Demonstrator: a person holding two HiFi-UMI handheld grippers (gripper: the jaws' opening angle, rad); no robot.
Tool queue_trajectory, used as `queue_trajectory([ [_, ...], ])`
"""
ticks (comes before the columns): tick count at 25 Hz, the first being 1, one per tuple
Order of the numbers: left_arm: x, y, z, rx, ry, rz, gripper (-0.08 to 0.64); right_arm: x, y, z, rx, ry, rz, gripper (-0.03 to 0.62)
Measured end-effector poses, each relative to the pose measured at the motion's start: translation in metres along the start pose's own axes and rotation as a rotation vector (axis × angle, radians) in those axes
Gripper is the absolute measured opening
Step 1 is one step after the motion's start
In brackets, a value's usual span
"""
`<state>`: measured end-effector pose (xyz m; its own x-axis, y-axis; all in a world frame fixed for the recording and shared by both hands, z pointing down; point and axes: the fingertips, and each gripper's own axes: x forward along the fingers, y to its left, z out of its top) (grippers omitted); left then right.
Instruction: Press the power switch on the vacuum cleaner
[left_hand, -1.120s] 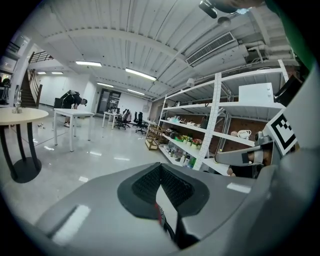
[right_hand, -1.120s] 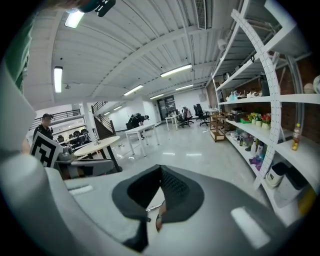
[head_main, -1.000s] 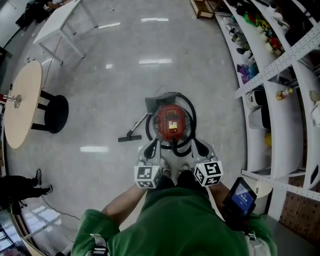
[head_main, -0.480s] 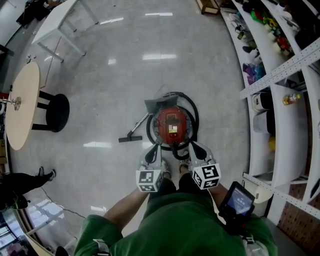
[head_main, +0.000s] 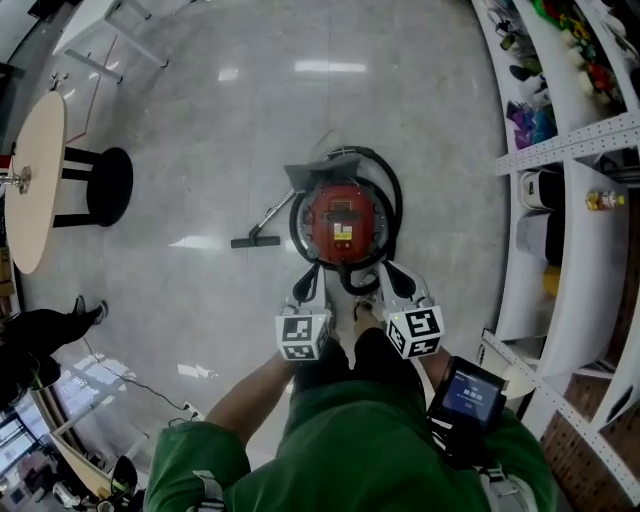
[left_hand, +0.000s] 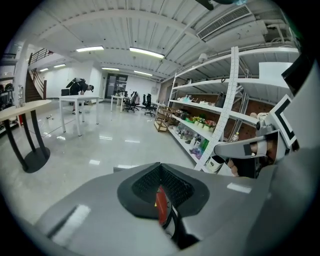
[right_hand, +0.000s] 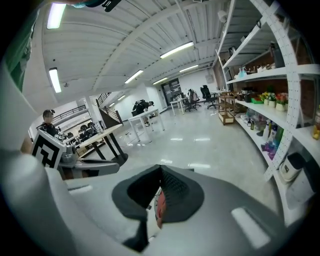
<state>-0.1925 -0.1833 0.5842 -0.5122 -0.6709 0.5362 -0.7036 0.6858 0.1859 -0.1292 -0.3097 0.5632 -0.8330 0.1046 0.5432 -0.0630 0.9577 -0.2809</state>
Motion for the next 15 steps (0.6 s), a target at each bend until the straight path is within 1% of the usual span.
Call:
queue_trajectory([
  [5, 0.024, -0.004, -0.033, 0.002, 0.061, 0.008, 0.008, 0.018, -0.018, -0.024, 0.023, 0.035, 0.010, 0.000],
  [15, 0.066, 0.009, -0.077, -0.005, 0.112, 0.031, 0.008, 0.058, -0.044, -0.060, 0.036, 0.068, 0.020, 0.000],
])
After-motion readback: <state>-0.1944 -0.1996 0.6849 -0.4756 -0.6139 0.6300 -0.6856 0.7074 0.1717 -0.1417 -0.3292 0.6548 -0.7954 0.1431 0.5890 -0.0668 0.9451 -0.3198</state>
